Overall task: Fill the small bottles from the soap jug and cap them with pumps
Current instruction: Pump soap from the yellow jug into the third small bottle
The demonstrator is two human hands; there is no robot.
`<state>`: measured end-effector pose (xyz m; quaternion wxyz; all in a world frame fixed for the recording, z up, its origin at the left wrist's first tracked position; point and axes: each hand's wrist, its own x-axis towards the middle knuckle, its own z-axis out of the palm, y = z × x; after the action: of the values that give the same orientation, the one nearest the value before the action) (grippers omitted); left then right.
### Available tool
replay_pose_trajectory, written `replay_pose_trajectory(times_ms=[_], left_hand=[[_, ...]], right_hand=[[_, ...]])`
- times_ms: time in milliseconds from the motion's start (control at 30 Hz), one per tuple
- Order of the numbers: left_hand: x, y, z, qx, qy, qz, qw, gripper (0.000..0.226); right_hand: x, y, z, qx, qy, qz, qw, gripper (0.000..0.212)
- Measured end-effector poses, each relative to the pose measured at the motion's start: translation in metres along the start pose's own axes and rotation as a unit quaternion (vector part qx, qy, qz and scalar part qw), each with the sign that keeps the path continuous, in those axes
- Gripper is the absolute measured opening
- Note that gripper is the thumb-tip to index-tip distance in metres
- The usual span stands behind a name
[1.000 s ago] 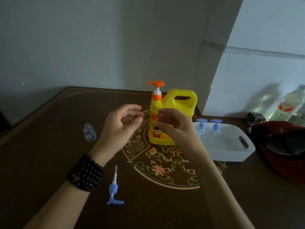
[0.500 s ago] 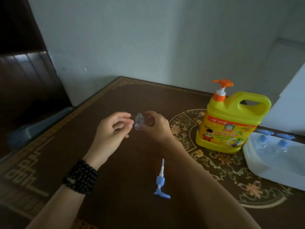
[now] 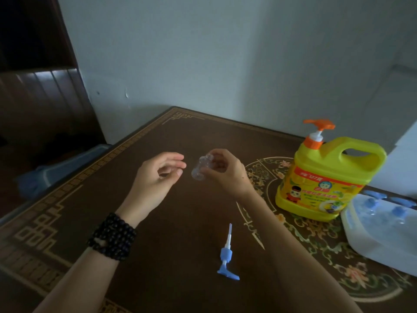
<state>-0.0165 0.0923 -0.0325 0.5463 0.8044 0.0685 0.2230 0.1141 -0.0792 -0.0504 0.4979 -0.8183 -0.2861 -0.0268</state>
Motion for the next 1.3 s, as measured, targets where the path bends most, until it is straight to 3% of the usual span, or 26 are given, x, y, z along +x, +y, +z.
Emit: replay_pose_trajectory(times_ms=[200, 533, 733, 900, 1067, 1167, 1300], left_hand=[[0.012, 0.028, 0.029, 0.005, -0.095, 0.042, 0.995, 0.029], [0.028, 0.089, 0.108, -0.141, -0.154, 0.073, 0.975, 0.043], [0.05, 0.124, 0.139, -0.128, -0.152, 0.122, 0.972, 0.041], [0.066, 0.136, 0.145, -0.08, -0.141, 0.128, 0.978, 0.033], [0.076, 0.129, 0.136, 0.06, -0.116, 0.171, 0.977, 0.022], [0.079, 0.129, 0.139, 0.114, -0.119, 0.201, 0.966, 0.021], [0.086, 0.135, 0.146, 0.149, -0.12, 0.217, 0.957, 0.027]], right_hand=[[-0.031, -0.021, -0.063, 0.071, -0.038, -0.039, 0.996, 0.036], [-0.056, -0.026, -0.141, 0.134, 0.129, -0.034, 0.982, 0.027], [-0.052, -0.033, -0.18, 0.045, 0.195, -0.049, 0.979, 0.023], [-0.044, -0.041, -0.202, -0.054, 0.188, -0.069, 0.978, 0.014], [-0.031, -0.045, -0.225, -0.222, 0.254, -0.145, 0.93, 0.025], [-0.023, -0.042, -0.236, -0.294, 0.216, -0.167, 0.916, 0.037], [-0.023, -0.036, -0.236, -0.334, 0.16, -0.203, 0.906, 0.033]])
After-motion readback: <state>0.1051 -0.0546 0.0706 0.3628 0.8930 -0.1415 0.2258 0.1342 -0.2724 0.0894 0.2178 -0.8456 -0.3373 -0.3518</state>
